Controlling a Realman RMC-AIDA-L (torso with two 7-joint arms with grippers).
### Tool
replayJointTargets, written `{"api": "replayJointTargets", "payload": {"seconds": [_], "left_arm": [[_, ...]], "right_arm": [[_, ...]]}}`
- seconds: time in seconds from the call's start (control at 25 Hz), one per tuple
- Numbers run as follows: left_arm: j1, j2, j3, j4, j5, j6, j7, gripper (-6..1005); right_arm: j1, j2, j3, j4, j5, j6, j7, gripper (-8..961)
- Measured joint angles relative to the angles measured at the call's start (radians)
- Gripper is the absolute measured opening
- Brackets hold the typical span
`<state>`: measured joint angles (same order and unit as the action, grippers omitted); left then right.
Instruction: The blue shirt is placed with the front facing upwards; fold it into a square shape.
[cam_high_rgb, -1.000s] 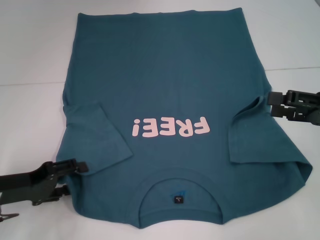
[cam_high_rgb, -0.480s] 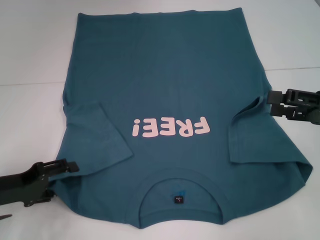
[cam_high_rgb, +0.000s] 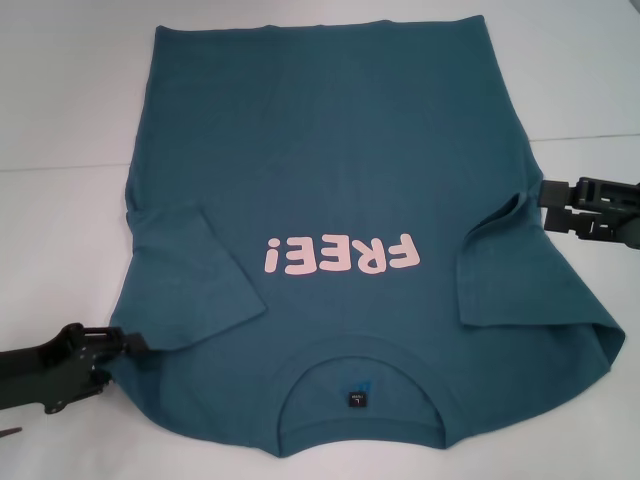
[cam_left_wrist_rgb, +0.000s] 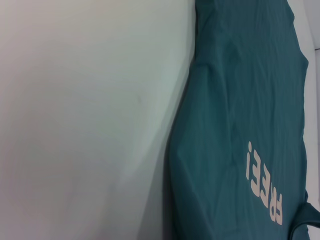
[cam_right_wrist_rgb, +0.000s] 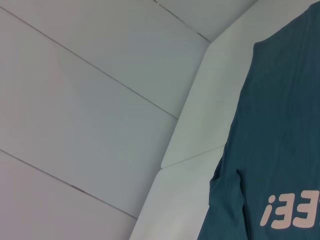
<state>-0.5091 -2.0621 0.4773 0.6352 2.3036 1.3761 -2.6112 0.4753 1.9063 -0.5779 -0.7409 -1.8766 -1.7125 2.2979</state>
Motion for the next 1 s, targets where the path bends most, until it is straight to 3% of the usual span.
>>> {"api": "replayJointTargets", "payload": {"seconds": [0.48, 0.68, 1.0], "left_arm": [[-0.002, 0.002, -0.003, -0.008, -0.007, -0.003, 0.030, 127], [-0.004, 0.004, -0.014, -0.018, -0.009, 0.001, 0.050, 43], [-0.006, 0.025, -0.121, -0.086, -0.114, 0.099, 0.201, 43]], "right_arm": [[-0.001, 0.000, 0.001, 0.000, -0.004, 0.002, -0.010, 895], [-0.002, -0.004, 0.002, 0.013, -0.031, 0.020, -0.026, 895], [-0.001, -0.018, 0.003, 0.014, -0.068, 0.031, -0.088, 895]]}}
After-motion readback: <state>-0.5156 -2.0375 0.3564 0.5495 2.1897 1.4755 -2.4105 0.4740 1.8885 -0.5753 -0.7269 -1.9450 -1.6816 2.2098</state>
